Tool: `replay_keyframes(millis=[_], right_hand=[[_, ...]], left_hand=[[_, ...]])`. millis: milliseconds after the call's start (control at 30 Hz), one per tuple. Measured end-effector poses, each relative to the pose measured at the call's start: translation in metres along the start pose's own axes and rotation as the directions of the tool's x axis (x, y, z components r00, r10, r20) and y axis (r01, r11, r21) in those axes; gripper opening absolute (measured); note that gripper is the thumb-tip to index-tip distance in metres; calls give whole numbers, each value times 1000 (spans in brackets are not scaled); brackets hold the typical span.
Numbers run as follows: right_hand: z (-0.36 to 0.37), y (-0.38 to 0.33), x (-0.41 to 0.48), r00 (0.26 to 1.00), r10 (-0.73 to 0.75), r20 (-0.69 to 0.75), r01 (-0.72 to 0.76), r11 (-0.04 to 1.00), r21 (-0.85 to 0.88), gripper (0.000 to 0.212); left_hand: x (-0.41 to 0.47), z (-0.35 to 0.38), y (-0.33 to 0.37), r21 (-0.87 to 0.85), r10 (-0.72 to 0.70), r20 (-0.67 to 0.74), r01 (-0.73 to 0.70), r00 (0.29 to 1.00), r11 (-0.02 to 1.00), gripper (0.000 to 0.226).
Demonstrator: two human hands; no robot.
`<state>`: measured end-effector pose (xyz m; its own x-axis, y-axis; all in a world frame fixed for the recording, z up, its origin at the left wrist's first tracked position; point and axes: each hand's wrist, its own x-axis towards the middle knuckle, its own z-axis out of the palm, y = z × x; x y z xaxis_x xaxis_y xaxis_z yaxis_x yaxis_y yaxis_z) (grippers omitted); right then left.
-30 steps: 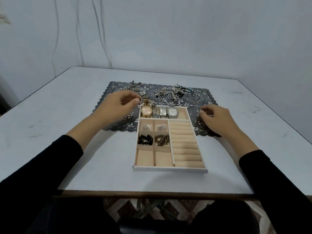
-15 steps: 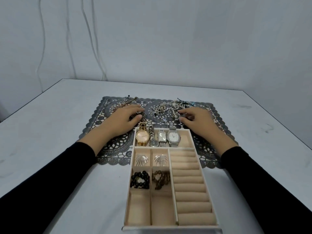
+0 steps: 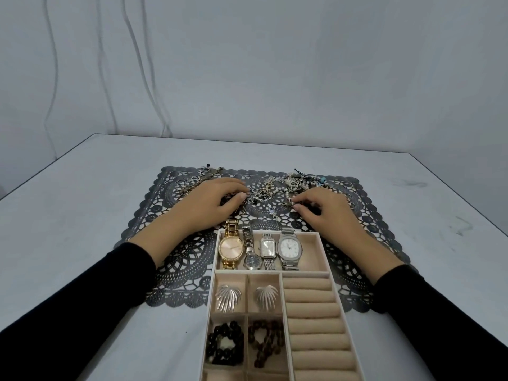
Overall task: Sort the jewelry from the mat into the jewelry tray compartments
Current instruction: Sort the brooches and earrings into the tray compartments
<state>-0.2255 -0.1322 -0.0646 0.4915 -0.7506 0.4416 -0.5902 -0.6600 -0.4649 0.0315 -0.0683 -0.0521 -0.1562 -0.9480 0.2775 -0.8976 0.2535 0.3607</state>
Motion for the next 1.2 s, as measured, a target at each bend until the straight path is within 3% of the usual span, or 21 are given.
replay_keyframes(millis=[267,500,800,1200], right_hand=[[2,1,0,998,57,-32,-57,998,9,11],[3,1,0,995,44,-92,-42,999,17,10],[3,2,0,995,24,-101,-20,999,47,10],[1,3,-1,987,-1,-158,15,996,90,18]], left_hand=[[27,4,12,-30,45,-11,-46,999,999,31],[46,13,14,-39,17,38,-16,999,999,40],[48,17,14,-50,54,18,-53,998,997,32],[39,21,9,-153,161,-238,-200,958,968,29]])
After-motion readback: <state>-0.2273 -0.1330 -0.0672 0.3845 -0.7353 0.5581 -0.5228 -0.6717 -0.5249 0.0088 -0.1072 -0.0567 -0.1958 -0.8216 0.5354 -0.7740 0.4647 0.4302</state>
